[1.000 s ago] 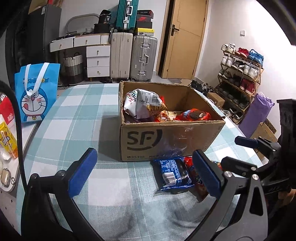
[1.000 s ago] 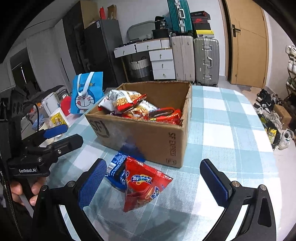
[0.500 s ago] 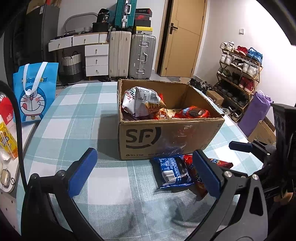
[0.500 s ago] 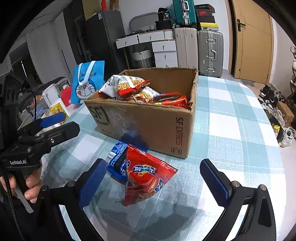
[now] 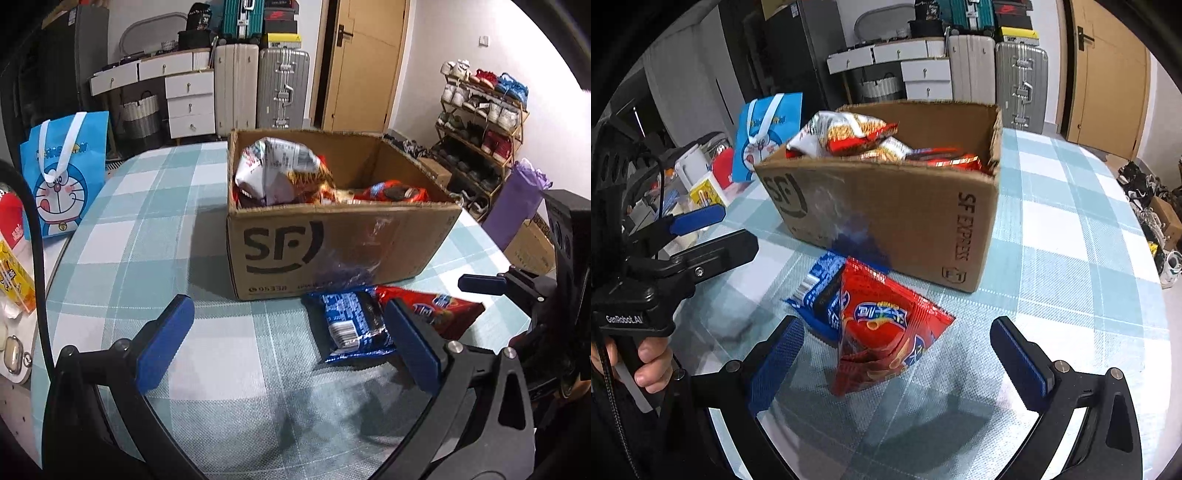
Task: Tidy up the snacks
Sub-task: 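Grasp the red wafer packet with right tool while left tool grasps blue biscuit pack, then lift both held packets and carry them over the SF box, then lower both packets into the box and open both tools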
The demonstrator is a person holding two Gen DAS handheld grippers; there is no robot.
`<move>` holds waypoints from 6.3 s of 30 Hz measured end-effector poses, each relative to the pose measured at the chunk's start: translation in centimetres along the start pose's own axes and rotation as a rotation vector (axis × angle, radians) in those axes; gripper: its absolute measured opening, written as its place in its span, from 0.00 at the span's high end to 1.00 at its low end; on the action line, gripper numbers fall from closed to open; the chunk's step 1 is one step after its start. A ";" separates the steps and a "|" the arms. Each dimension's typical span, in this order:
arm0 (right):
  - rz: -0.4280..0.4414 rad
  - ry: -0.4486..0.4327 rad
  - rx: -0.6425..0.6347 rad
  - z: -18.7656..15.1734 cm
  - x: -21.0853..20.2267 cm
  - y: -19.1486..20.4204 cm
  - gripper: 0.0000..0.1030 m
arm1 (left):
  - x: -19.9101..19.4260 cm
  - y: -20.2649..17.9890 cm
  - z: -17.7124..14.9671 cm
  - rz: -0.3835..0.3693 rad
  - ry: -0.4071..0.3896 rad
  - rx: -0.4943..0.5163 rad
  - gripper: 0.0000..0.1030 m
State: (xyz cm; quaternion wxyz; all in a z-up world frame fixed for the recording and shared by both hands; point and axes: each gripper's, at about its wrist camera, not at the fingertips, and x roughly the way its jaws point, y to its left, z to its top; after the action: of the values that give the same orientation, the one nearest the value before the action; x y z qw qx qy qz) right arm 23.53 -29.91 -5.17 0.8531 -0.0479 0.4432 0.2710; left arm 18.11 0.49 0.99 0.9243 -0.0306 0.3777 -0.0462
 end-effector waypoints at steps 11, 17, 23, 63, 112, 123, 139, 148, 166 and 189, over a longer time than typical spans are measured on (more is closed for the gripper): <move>0.038 0.051 0.050 -0.8 2.4 -0.7 0.01 | 1.6 0.0 -0.6 0.003 0.039 0.015 0.01; 0.078 0.033 0.070 -0.9 2.7 -0.9 0.21 | 1.9 0.1 -0.7 0.001 0.043 0.010 0.01; 0.082 0.039 0.067 -1.0 3.0 -0.8 0.41 | 2.2 -0.2 -0.9 -0.002 0.049 0.019 0.01; 0.030 -0.231 0.056 0.6 -6.9 -3.7 0.56 | 10.3 -6.1 -2.0 -0.007 0.191 0.096 0.10; 0.021 -0.332 0.077 0.9 -9.5 -3.4 0.56 | -6.0 -4.3 2.2 -0.142 -0.104 0.093 0.59; 0.048 -0.367 0.076 2.8 -10.6 -3.7 0.56 | -9.2 -3.2 6.1 -0.113 -0.168 0.077 0.59; 0.082 -0.350 0.046 7.9 -8.4 -3.4 0.56 | -4.3 -2.0 10.9 -0.064 -0.160 0.058 0.59; 0.108 -0.332 0.070 10.8 -5.8 -3.5 0.56 | -1.1 -2.0 12.3 0.002 -0.156 0.070 0.59; 0.087 -0.260 0.097 13.4 0.3 -5.6 0.56 | 4.5 -3.2 12.8 0.019 -0.126 0.120 0.59; 0.048 -0.259 0.030 12.5 0.6 -4.9 0.44 | 8.1 -3.0 12.8 0.018 -0.089 0.118 0.39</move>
State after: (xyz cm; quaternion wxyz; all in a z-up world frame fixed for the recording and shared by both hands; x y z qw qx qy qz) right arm 35.40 -29.84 1.15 0.8971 0.0110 0.3345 0.2885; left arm 32.64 -3.09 4.82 0.9407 0.0253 0.3331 -0.0589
